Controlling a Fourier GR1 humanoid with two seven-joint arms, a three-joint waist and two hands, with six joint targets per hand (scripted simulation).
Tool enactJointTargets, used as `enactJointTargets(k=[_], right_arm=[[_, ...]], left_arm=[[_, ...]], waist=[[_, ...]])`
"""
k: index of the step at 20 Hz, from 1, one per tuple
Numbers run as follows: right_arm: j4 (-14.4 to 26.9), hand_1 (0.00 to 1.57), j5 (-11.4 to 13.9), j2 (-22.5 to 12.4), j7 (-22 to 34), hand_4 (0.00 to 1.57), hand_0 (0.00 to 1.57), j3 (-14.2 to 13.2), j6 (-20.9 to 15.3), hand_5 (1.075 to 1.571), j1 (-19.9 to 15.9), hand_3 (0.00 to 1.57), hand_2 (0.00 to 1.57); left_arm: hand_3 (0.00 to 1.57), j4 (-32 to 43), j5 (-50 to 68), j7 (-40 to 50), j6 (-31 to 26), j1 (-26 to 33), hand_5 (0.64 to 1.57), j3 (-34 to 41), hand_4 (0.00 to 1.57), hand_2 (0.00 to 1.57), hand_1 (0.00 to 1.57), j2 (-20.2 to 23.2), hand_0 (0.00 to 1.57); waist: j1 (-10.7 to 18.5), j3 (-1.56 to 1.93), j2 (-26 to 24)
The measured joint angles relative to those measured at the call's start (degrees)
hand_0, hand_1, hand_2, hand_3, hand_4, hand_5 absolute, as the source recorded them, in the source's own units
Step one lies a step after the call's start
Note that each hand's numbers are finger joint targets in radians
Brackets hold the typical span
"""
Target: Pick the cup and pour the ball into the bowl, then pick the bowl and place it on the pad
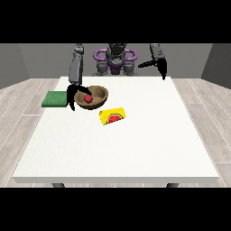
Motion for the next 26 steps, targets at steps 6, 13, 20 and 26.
enactJointTargets(k=[6,13,20,26], right_arm=[[-0.54,1.57,8.25,-3.37,-0.12,0.93,1.57,4.08,-12.97,1.563,2.63,1.49,1.57],[0.65,1.57,15.45,-4.53,14.81,0.84,1.57,9.62,-22.52,1.563,1.34,0.94,1.57],[-1.57,1.57,19.4,-5.88,34.75,0.82,1.57,15.17,-20.73,1.568,-4.53,0.78,1.57],[-4.44,1.57,17.69,-9.6,39.08,0.78,1.57,14.25,-14.55,1.571,-3.47,0.73,1.57]], left_arm=[[0.0,-1.19,0.47,0.21,-1.47,-1.33,1.515,-0.92,0.71,0.0,0.0,-0.2,0.0],[0.0,3.33,2.07,-0.14,-3.15,0.41,1.423,0.48,0.97,0.0,0.0,0.1,0.0],[0.0,11.33,3.96,-2.8,-3.98,5.71,1.407,5.22,1.01,0.0,0.0,2.33,0.0],[0.0,11.67,4.84,-1.69,-3.99,7.56,1.424,7.37,1.02,0.0,0.0,3.55,0.0]], waist=[[3.6,-1.27,0.34],[3.24,-0.15,-5.15],[-3.9,0.7,-14.7],[-7.66,0.91,-17.15]])
